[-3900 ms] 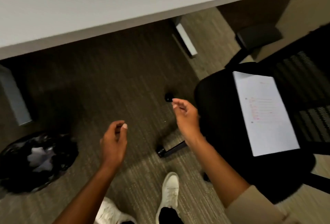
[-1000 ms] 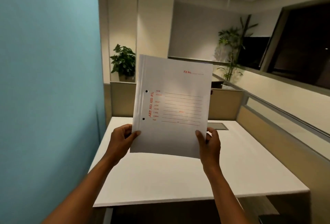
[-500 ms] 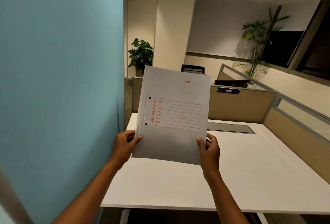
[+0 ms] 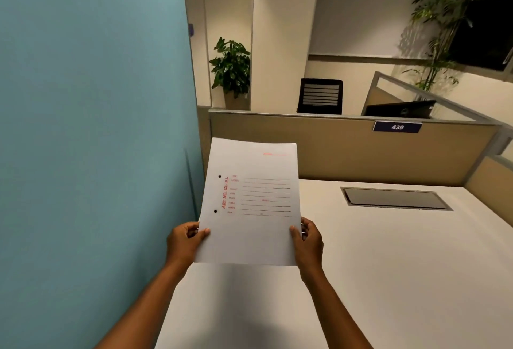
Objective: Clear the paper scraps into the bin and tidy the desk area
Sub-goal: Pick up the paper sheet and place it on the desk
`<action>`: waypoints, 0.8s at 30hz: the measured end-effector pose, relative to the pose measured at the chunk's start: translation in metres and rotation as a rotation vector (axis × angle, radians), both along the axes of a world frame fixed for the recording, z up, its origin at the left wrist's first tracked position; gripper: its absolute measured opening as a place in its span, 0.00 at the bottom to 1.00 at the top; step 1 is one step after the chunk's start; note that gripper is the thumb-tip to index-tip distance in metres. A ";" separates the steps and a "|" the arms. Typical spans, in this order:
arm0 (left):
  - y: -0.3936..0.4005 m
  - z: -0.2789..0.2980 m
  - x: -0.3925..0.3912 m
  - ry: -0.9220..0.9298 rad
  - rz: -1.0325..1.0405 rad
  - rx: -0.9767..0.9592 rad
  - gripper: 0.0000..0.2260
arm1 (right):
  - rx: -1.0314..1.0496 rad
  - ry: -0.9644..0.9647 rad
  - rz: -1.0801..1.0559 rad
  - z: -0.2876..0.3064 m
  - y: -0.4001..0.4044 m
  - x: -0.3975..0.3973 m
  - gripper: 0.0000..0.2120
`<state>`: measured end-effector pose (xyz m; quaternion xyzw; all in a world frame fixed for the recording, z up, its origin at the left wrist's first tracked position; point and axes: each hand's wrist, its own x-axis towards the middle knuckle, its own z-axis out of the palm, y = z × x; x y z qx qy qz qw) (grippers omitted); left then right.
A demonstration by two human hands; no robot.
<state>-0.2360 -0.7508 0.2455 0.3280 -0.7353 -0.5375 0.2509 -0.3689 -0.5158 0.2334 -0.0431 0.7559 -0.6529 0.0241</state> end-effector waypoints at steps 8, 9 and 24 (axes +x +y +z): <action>-0.062 -0.057 -0.108 -0.180 0.105 0.047 0.04 | 0.108 -0.173 0.094 -0.057 -0.063 -0.113 0.12; -0.067 -0.065 -0.117 -0.204 0.116 0.050 0.04 | 0.120 -0.203 0.103 -0.066 -0.069 -0.123 0.13; -0.160 -0.166 -0.244 -0.384 0.179 0.086 0.06 | 0.287 -0.372 0.170 -0.164 -0.165 -0.255 0.14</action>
